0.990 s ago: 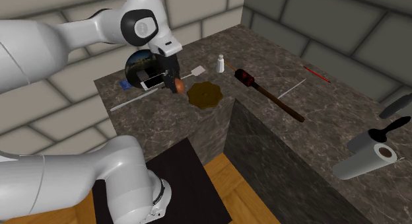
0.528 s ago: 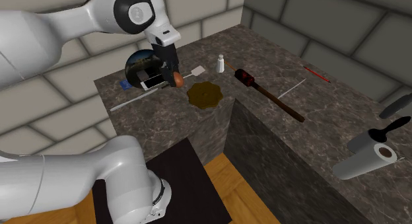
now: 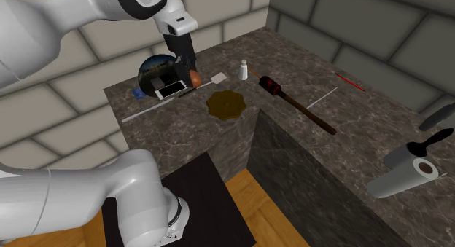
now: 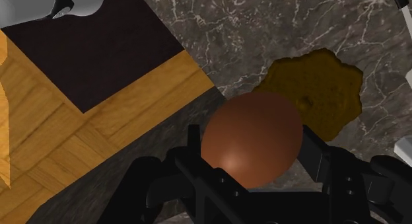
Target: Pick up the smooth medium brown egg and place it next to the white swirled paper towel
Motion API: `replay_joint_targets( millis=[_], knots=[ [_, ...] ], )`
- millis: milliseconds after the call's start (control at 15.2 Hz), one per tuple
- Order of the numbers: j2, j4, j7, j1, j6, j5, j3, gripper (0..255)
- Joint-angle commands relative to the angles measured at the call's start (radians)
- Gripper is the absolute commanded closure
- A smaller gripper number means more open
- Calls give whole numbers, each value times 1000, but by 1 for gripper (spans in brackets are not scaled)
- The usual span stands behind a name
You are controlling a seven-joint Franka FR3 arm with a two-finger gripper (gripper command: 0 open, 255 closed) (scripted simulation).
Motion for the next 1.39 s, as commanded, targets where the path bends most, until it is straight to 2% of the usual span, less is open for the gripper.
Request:
replay_joint_targets(
  millis=[0,396,858,1320],
  knots=[
    [6,31,-1,-4,-26,-6,-6,255],
    [26,120,-4,-17,-97,-25,-20,255],
    [61,72,-153,-64,-25,-109,-137,255],
    [143,79,-282,-131,51,-193,-232,255]
  ],
)
